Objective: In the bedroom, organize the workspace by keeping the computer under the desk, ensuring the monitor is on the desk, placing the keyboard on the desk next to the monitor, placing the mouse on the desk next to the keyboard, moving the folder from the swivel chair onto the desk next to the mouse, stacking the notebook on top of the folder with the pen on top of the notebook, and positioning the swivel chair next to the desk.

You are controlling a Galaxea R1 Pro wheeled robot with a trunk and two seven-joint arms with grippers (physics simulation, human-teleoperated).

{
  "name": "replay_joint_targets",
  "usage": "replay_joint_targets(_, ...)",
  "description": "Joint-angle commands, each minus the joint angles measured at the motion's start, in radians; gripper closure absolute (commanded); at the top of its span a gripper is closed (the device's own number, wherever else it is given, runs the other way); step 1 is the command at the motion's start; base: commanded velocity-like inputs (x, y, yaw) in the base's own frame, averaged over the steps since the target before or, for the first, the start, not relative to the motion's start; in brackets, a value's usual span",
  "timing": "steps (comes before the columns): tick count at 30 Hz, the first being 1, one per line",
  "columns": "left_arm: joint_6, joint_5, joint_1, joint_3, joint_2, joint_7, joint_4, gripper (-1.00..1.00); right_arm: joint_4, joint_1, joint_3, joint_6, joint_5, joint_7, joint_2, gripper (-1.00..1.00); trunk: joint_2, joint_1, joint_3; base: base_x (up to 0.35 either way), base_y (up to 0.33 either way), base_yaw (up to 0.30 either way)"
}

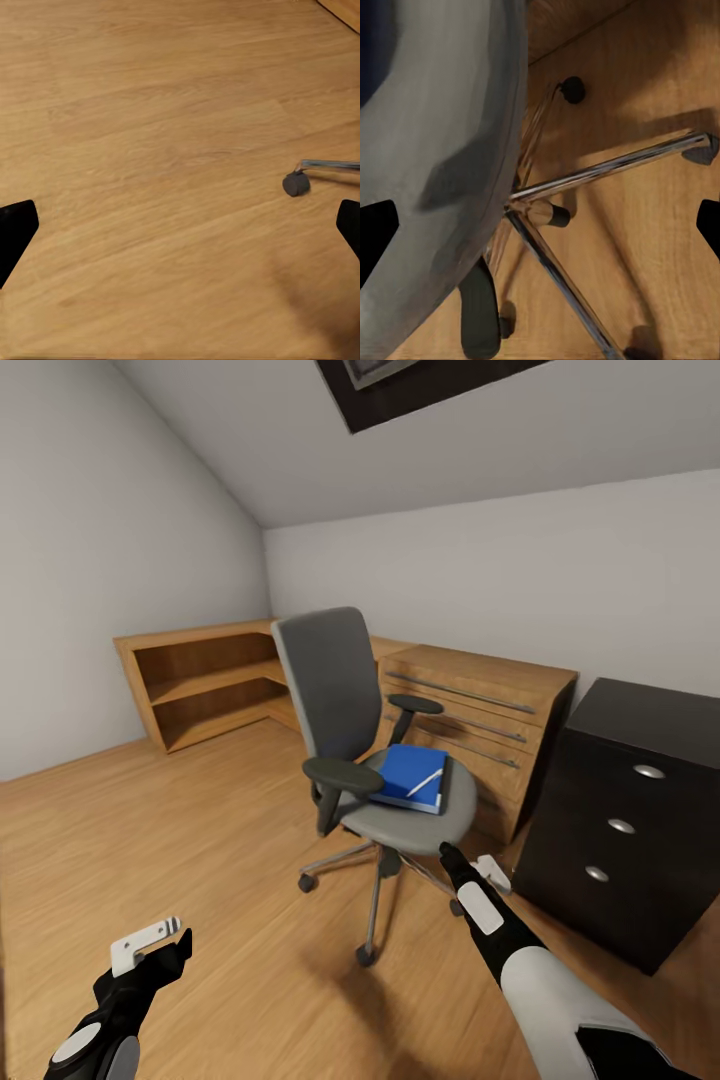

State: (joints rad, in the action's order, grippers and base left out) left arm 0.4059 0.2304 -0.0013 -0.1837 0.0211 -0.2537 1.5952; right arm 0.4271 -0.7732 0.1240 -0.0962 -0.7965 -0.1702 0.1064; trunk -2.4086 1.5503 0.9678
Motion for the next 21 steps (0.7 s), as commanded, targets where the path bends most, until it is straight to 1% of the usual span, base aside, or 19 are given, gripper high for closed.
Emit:
replay_joint_targets(1, 0.004, 0.010, 0.000, 0.000, 0.000, -0.005, 0.002, -1.00, 0.000, 0.000, -0.003, -0.004, -0.010, -0.002, 0.004, -1.00, 0.000, 0.000, 0.001, -0.008, 0.000, 0.171)
replay_joint_targets(7, 0.003, 0.010, 0.000, -0.001, 0.000, -0.005, 0.002, -1.00, -0.001, 0.000, -0.022, -0.005, -0.009, -0.002, 0.013, -1.00, 0.000, 0.000, 0.001, -0.002, 0.000, 0.192)
replay_joint_targets(13, 0.000, 0.010, 0.000, 0.000, 0.001, -0.005, 0.002, -1.00, -0.004, 0.000, -0.026, -0.005, -0.009, -0.001, 0.015, -1.00, 0.000, 0.000, 0.001, 0.000, 0.000, 0.171)
replay_joint_targets(17, -0.001, 0.010, 0.001, 0.000, 0.002, -0.005, 0.002, -1.00, -0.004, 0.000, -0.026, -0.005, -0.009, -0.001, 0.015, -1.00, 0.000, 0.000, 0.001, 0.015, 0.000, 0.060)
replay_joint_targets(21, -0.001, 0.011, 0.000, 0.000, 0.001, -0.004, 0.002, -1.00, -0.004, 0.000, -0.027, -0.004, -0.009, 0.000, 0.015, -1.00, 0.000, 0.000, 0.001, 0.206, 0.000, 0.010)
